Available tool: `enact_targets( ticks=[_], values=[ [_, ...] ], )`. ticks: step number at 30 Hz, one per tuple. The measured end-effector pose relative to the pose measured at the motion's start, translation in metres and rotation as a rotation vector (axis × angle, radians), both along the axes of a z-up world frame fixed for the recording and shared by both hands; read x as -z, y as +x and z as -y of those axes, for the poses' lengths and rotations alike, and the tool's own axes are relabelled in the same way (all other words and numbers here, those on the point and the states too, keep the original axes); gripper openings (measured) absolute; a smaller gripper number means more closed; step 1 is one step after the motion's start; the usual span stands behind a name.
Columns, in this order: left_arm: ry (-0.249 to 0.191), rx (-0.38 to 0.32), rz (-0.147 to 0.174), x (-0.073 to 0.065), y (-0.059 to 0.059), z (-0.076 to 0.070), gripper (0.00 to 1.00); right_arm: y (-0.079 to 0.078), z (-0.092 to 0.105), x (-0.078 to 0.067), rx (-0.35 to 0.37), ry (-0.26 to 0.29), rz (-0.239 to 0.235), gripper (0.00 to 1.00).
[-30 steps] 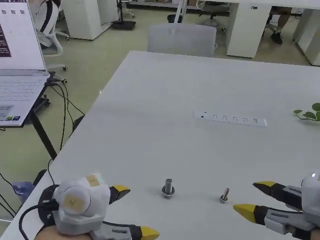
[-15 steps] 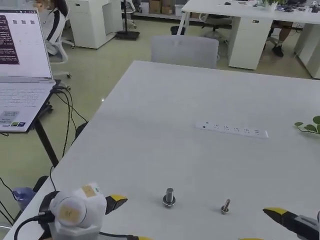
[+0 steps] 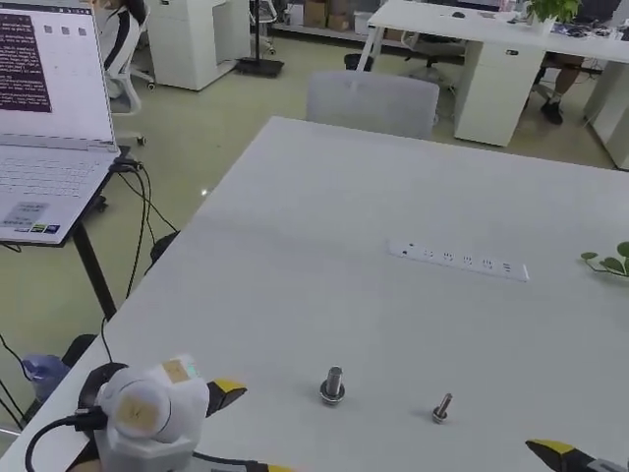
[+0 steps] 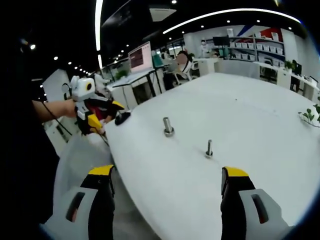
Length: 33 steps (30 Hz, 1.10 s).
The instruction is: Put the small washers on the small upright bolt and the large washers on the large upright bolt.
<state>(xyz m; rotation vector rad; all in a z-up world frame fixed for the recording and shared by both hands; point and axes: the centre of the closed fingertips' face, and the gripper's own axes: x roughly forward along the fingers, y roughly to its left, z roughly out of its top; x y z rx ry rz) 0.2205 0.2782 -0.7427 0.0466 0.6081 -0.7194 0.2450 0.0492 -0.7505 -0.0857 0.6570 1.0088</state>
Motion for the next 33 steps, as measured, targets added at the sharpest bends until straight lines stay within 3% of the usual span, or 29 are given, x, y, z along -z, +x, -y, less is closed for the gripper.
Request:
enact_targets(
  ticks=[33],
  values=[
    [0.008,-0.015,-0.012,-0.0046,-0.0018,-0.0029,0.83,-0.006,0.0005,-0.0045,0.036,0.07,-0.02,1.0]
  ],
)
